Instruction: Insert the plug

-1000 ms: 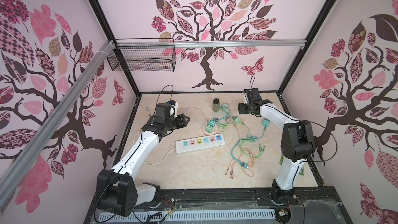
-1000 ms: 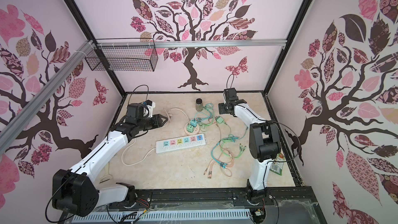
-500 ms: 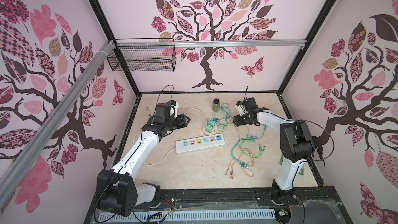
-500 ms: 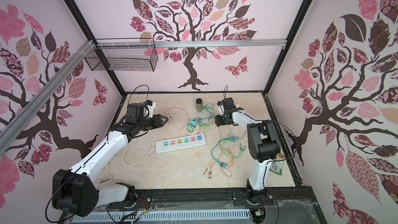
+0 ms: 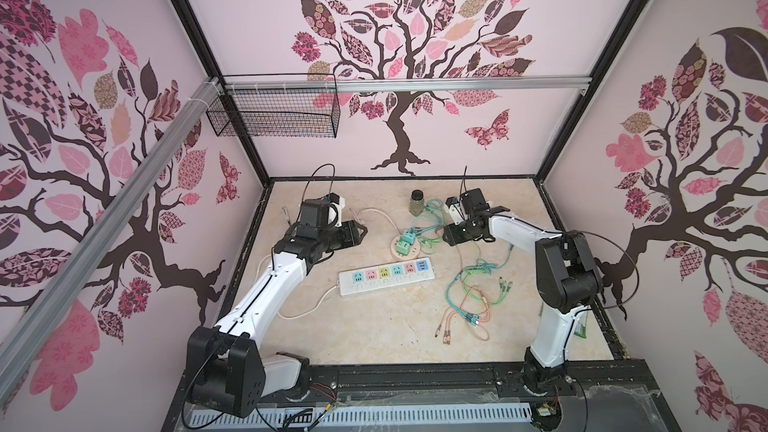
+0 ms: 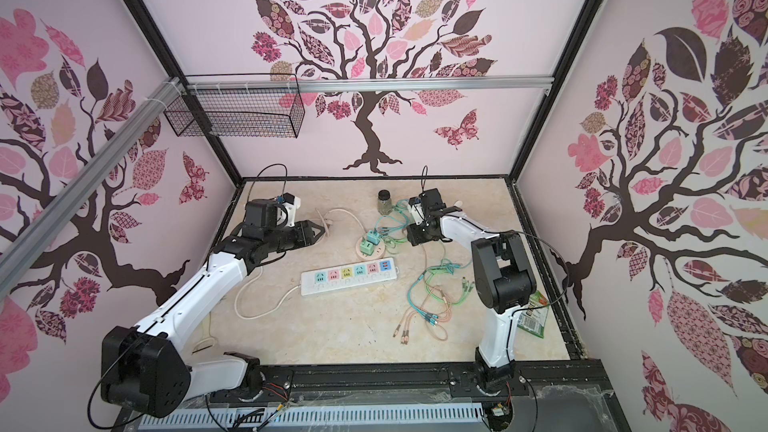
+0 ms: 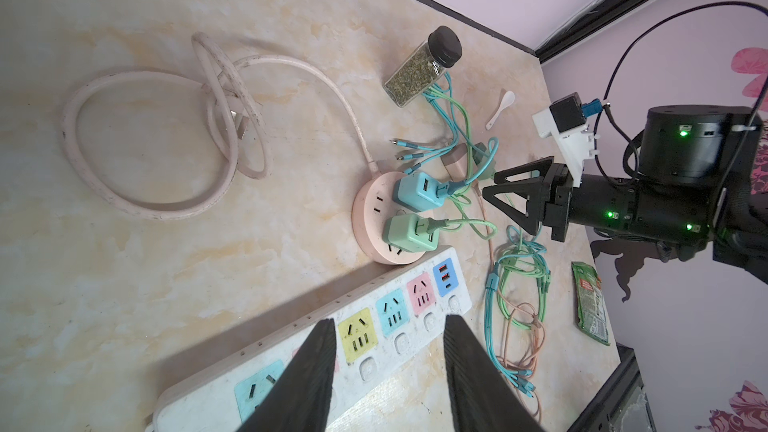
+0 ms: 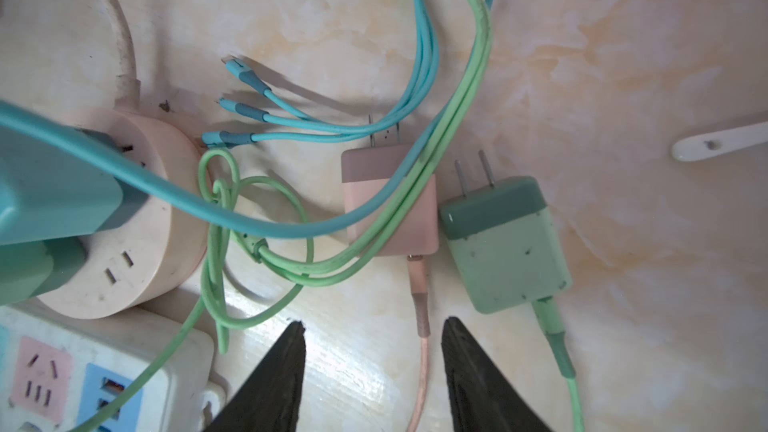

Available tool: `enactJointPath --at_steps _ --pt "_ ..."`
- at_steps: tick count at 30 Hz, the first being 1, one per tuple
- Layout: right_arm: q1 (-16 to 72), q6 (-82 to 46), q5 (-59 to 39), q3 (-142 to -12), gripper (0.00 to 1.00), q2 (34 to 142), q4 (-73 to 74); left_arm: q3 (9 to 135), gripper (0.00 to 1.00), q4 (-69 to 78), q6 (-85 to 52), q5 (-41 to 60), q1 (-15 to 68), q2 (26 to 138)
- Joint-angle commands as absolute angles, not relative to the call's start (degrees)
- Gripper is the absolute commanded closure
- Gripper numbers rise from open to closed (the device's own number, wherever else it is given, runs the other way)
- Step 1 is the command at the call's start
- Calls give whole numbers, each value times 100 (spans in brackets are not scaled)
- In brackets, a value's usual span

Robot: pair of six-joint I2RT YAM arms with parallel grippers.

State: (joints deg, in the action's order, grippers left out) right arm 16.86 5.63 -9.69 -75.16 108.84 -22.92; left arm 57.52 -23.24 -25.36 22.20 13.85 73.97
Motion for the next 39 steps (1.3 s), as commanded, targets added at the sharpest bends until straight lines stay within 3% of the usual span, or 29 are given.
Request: enactJointPath --at_steps 1,29,39 --pt "1749 697 -736 -7707 44 11238 -2558 5674 54 -2215 -2494 2276 1354 7454" --pt "1855 450 -574 -8218 34 12034 -1845 5677 54 -2243 -2447 2175 1355 7467" --pt "1898 490 -416 -8541 38 12210 -1979 5696 54 -2238 -2446 2180 1356 7516"
